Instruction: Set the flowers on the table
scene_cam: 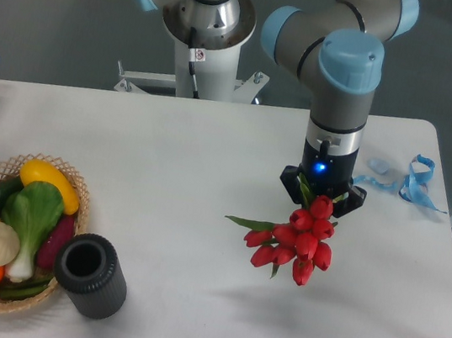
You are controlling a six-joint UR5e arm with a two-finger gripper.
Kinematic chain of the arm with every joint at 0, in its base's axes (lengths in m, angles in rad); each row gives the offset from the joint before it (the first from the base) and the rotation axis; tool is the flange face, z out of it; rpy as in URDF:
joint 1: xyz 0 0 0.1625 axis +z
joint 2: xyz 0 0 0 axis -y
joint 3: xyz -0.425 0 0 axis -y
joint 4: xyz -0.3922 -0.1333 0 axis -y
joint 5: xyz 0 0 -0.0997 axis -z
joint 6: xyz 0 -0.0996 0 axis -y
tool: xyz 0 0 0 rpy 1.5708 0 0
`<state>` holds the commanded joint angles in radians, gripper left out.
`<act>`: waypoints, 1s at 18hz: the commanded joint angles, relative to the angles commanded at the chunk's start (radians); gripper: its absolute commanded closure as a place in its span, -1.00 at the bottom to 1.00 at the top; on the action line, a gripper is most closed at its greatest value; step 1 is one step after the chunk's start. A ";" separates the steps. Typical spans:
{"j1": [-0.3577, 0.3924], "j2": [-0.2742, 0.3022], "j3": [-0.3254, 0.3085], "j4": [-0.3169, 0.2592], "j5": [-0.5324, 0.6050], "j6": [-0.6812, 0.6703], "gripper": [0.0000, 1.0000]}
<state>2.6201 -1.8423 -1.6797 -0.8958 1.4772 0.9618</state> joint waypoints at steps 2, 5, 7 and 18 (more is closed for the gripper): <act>-0.002 -0.011 -0.002 0.002 0.000 0.000 1.00; -0.018 -0.035 -0.008 -0.005 0.002 -0.002 1.00; -0.047 -0.054 -0.017 0.001 0.002 -0.006 1.00; -0.072 -0.080 -0.021 0.012 0.002 -0.012 -1.00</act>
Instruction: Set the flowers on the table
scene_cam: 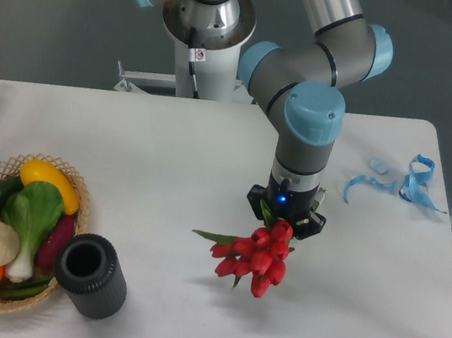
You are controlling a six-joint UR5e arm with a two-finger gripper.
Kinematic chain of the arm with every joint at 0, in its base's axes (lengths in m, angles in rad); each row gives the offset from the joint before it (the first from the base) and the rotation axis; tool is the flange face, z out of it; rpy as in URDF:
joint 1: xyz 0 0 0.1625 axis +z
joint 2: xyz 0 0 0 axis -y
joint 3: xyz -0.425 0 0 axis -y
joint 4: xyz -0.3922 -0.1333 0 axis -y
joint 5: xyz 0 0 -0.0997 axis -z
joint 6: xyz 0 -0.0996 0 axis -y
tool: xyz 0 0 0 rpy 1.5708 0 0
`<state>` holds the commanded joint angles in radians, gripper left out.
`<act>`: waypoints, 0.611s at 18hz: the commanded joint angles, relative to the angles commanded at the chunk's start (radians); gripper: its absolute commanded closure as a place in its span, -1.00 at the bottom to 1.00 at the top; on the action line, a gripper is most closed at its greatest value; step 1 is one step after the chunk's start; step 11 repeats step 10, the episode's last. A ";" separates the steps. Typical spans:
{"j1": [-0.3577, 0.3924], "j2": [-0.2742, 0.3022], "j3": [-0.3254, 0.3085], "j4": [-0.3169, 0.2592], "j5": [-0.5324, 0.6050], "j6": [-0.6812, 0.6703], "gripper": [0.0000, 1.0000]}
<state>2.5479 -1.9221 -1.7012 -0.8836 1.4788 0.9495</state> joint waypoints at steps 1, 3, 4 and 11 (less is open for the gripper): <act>0.002 0.005 0.002 0.002 -0.002 0.005 -1.00; 0.014 0.009 0.002 0.002 -0.003 0.009 -1.00; 0.021 0.012 0.002 0.002 -0.003 0.012 -1.00; 0.080 0.021 -0.008 0.002 -0.003 0.141 -1.00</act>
